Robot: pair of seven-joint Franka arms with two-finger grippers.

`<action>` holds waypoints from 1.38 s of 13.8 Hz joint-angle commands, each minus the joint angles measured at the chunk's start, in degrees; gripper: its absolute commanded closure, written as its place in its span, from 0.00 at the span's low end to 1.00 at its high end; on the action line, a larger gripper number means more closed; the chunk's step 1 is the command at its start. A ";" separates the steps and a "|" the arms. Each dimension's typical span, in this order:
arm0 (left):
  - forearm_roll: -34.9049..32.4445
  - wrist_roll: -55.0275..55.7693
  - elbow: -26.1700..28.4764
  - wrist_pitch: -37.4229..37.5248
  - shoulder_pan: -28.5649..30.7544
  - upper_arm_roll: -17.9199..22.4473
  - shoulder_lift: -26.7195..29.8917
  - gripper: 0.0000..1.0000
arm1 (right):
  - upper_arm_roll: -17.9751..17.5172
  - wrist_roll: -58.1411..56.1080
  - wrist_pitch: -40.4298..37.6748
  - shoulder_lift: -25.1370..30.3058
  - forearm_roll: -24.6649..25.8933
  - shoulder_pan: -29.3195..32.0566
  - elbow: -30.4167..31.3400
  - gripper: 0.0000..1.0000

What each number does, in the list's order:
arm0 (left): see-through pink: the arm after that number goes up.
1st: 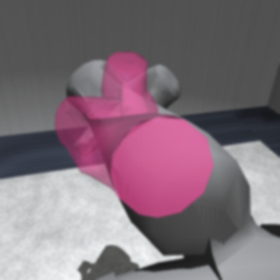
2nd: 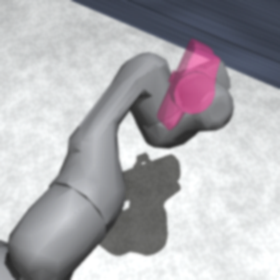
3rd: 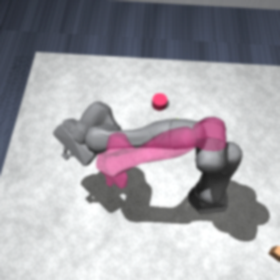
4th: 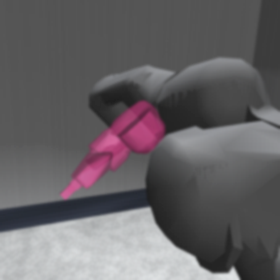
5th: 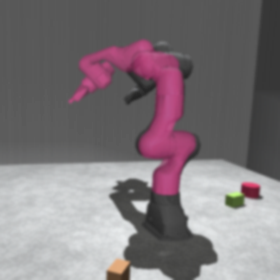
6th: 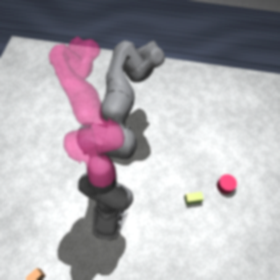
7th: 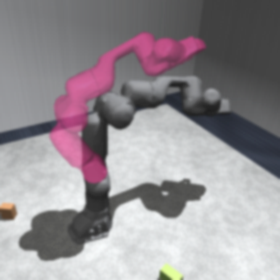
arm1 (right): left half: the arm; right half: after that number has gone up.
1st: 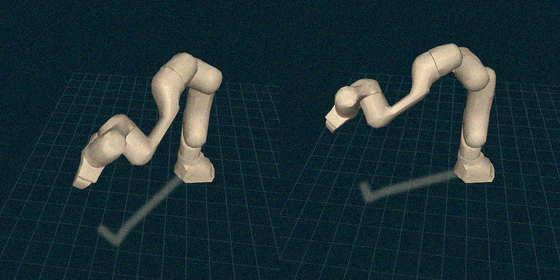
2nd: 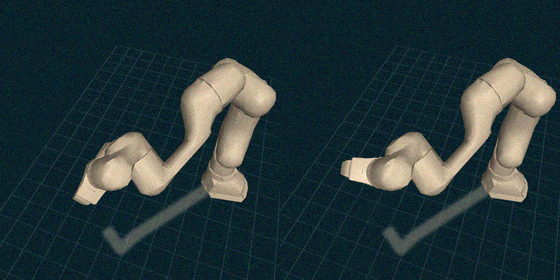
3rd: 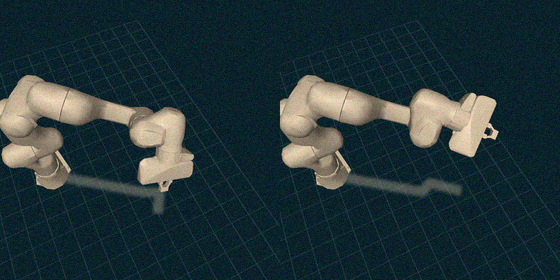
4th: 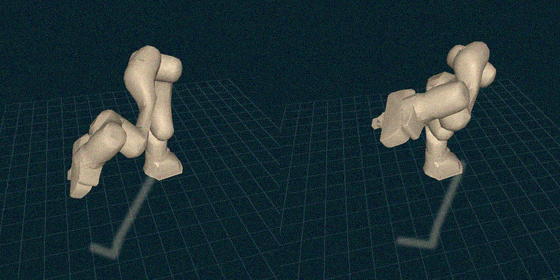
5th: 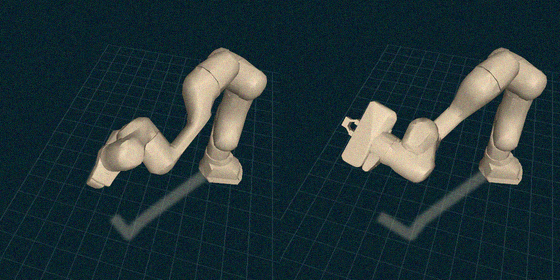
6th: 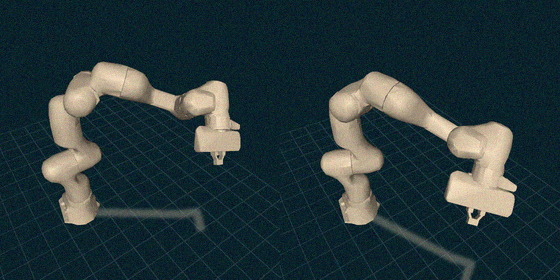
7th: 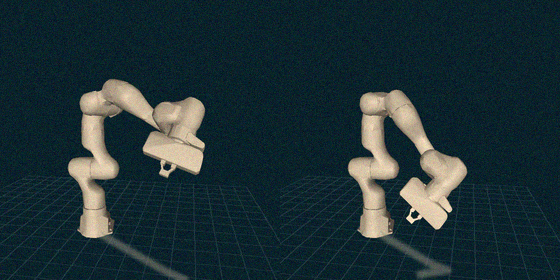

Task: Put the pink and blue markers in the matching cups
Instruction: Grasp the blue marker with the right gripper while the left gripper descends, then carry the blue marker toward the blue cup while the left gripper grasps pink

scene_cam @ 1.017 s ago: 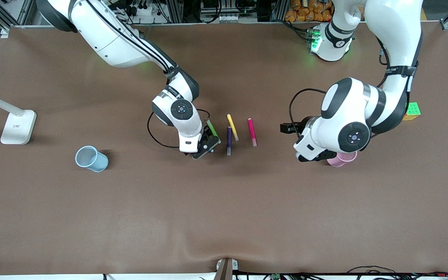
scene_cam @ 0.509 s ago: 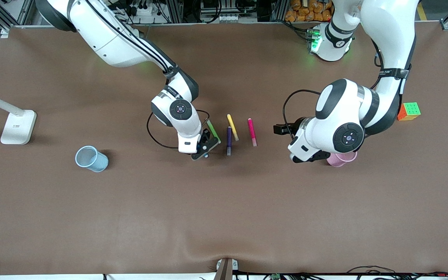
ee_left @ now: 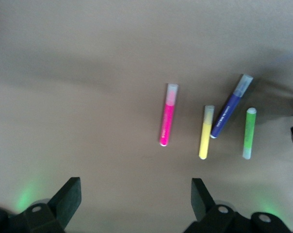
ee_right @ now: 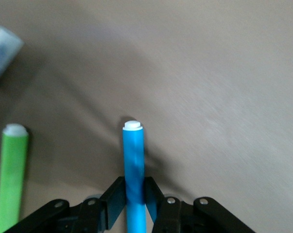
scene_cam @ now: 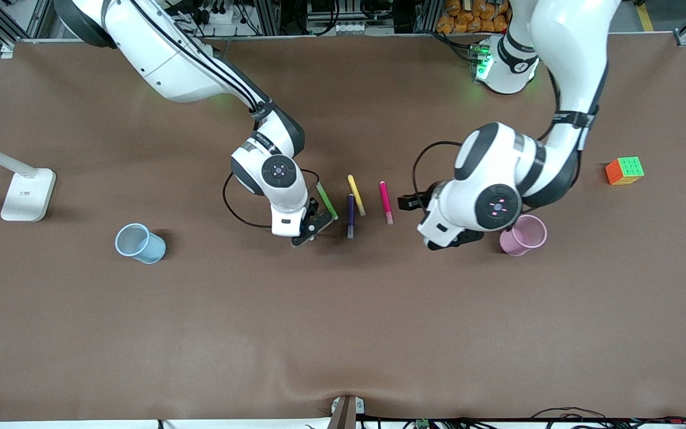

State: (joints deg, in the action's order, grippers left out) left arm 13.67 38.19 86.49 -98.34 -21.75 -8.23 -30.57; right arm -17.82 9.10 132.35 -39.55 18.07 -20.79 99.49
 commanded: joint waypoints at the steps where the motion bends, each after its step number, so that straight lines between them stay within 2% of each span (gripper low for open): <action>1: 0.65 3.72 -3.70 -0.09 -2.58 0.58 -2.83 0.00 | -0.20 0.66 -10.06 2.63 1.27 0.40 -3.50 1.00; 3: 0.57 4.69 -3.70 -0.97 -3.29 0.49 -3.53 0.00 | -0.20 -4.48 -17.61 4.30 1.35 1.19 -6.57 1.00; 5: 0.57 5.66 -3.61 -2.28 -4.34 0.49 -4.58 0.00 | -0.20 -10.39 -28.67 4.40 1.27 2.85 -11.48 1.00; 7: 0.39 6.54 -3.44 -3.60 -5.84 0.49 -5.46 0.00 | -0.20 -13.21 -35.38 4.57 1.35 4.53 -14.40 1.00; 12: -0.22 4.79 -3.26 -6.07 -6.46 0.41 -9.42 0.00 | -0.20 -23.13 -41.47 6.77 5.66 9.79 -14.41 1.00; 15: -0.14 -3.71 -2.21 -6.86 -5.59 0.32 -10.56 0.00 | -0.20 -28.68 -43.83 7.21 5.75 14.27 -14.15 1.00; 16: 0.56 -5.57 -2.20 -6.86 -5.23 0.23 -11.61 0.07 | -0.20 -30.61 -44.54 7.21 5.75 16.29 -14.06 1.00; 19: 3.45 -5.94 -2.20 -8.53 -5.23 0.32 -13.11 0.09 | -0.11 -34.57 -46.12 7.04 5.75 21.74 -13.97 1.00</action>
State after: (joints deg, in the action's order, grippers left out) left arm 14.34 33.23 84.54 -105.53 -27.09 -7.97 -42.77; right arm -16.88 -22.87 87.58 -33.47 22.90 -2.48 84.63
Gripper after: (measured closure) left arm 0.097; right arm 0.767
